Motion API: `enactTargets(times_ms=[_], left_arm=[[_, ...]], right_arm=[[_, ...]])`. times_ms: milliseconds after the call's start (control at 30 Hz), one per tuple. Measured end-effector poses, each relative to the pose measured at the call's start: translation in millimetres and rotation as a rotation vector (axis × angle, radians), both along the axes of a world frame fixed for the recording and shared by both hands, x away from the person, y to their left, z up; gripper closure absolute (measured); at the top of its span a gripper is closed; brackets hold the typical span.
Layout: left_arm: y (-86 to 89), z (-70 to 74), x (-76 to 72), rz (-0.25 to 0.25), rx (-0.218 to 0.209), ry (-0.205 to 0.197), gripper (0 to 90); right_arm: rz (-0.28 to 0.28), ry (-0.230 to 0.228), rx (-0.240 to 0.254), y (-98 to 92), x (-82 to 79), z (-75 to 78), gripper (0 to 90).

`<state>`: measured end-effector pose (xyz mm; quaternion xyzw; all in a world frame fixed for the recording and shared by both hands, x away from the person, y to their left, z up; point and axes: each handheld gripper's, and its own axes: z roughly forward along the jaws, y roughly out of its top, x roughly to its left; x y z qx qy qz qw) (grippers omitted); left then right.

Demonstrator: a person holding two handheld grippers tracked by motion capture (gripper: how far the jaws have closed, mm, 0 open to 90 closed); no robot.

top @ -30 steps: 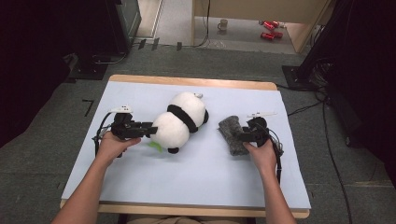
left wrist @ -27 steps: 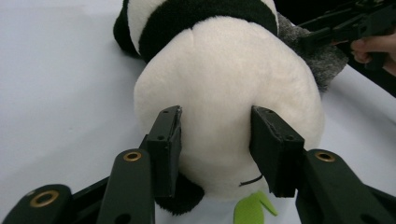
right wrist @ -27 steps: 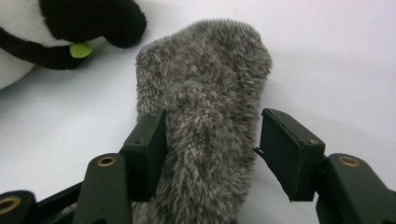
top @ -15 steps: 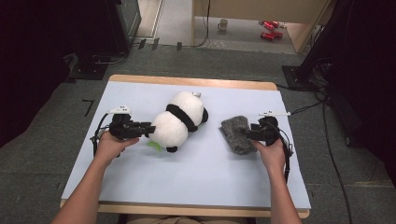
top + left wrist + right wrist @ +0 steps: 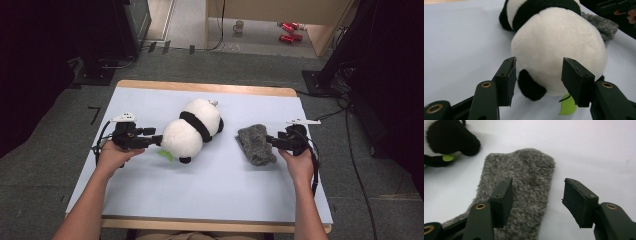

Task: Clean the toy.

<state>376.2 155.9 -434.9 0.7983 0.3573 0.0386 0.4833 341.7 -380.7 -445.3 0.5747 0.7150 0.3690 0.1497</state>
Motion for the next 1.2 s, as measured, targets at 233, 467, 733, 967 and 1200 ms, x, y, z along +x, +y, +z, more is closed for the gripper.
enactTargets(times_ms=[233,467,733,967,1200], left_arm=[[15.9,0.1,0.4,0.038,0.021,-0.01,43.0],[26.1,-7.7,2.7,0.074,0.086,-0.038,40.4],[35.9,-25.4,8.7,0.106,0.185,-0.026,38.1],[43.8,-38.8,12.7,0.149,0.254,0.009,38.3],[50.7,-51.1,14.9,0.156,0.309,-0.004,38.6]], right_arm=[[-0.026,0.007,0.0,-13.5,-1.0,-6.8,40.8],[-0.05,0.015,-0.004,-22.9,-1.4,-16.3,40.8],[-0.08,0.025,-0.021,-32.5,-2.0,-25.3,40.0],[-0.101,0.047,-0.029,-40.1,-2.6,-33.2,39.2],[-0.119,0.05,-0.085,-41.7,-2.3,-42.8,38.7]])
